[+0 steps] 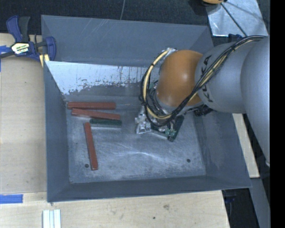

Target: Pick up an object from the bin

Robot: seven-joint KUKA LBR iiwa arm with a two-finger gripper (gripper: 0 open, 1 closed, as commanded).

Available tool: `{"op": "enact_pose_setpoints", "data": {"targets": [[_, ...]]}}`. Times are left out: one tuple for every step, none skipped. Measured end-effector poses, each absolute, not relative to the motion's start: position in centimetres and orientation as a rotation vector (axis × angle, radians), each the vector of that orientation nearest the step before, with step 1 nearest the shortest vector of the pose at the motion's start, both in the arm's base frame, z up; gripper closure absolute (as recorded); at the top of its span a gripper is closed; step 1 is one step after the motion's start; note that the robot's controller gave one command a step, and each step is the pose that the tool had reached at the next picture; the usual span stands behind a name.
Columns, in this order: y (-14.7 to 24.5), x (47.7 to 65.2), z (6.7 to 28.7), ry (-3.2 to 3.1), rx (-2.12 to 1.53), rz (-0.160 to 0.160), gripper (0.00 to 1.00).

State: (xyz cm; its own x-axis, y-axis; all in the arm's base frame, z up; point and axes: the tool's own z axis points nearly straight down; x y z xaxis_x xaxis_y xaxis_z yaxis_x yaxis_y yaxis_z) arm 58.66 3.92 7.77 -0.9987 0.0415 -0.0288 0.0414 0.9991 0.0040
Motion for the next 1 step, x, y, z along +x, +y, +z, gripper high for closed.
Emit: {"op": "enact_pose_setpoints", "data": {"targets": [[3.89,58.39,7.51,3.124,0.064,0.003,0.0]]}}
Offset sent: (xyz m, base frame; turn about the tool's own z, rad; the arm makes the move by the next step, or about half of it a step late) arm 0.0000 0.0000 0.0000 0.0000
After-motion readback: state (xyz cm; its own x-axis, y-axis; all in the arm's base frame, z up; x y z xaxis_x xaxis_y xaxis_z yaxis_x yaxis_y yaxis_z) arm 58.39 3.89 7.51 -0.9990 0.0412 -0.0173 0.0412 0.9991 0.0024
